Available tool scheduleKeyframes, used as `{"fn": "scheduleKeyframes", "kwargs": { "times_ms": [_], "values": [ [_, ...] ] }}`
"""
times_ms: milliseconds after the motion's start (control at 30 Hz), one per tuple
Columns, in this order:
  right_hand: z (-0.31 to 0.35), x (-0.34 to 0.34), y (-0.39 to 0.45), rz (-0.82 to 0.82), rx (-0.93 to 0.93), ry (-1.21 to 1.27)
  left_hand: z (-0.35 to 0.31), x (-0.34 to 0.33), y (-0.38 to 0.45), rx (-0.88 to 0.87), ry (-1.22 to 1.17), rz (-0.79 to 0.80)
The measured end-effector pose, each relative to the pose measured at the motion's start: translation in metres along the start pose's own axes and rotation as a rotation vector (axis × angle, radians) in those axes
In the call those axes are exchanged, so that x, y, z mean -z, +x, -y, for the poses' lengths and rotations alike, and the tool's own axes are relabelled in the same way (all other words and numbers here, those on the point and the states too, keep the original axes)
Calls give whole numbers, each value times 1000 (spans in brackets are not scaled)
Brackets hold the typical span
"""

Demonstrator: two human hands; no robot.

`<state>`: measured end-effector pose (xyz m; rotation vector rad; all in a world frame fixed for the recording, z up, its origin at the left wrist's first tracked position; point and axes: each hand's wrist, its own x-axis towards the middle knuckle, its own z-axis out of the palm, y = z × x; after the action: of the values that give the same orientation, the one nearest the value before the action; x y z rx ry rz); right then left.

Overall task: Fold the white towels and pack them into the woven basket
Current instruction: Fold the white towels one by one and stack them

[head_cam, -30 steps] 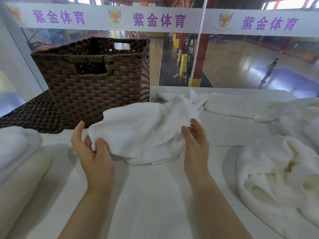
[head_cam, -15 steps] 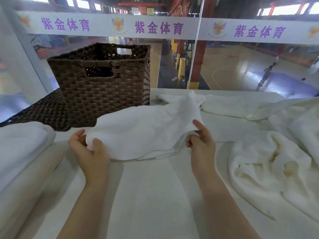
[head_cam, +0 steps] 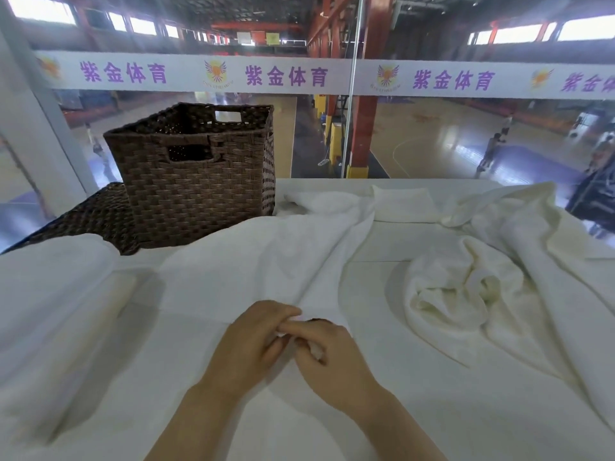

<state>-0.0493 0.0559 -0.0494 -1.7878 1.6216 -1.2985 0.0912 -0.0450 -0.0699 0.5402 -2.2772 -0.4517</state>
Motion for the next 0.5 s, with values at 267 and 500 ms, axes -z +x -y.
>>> {"fn": "scheduleKeyframes", "kwargs": {
  "times_ms": [267,500],
  "values": [
    [-39,29,27,-475,-600,309,-14,11,-20,197,5,-203],
    [-76,47,98,-447,-708,461,-20,26,-34,369,-261,-344]
  ]
}}
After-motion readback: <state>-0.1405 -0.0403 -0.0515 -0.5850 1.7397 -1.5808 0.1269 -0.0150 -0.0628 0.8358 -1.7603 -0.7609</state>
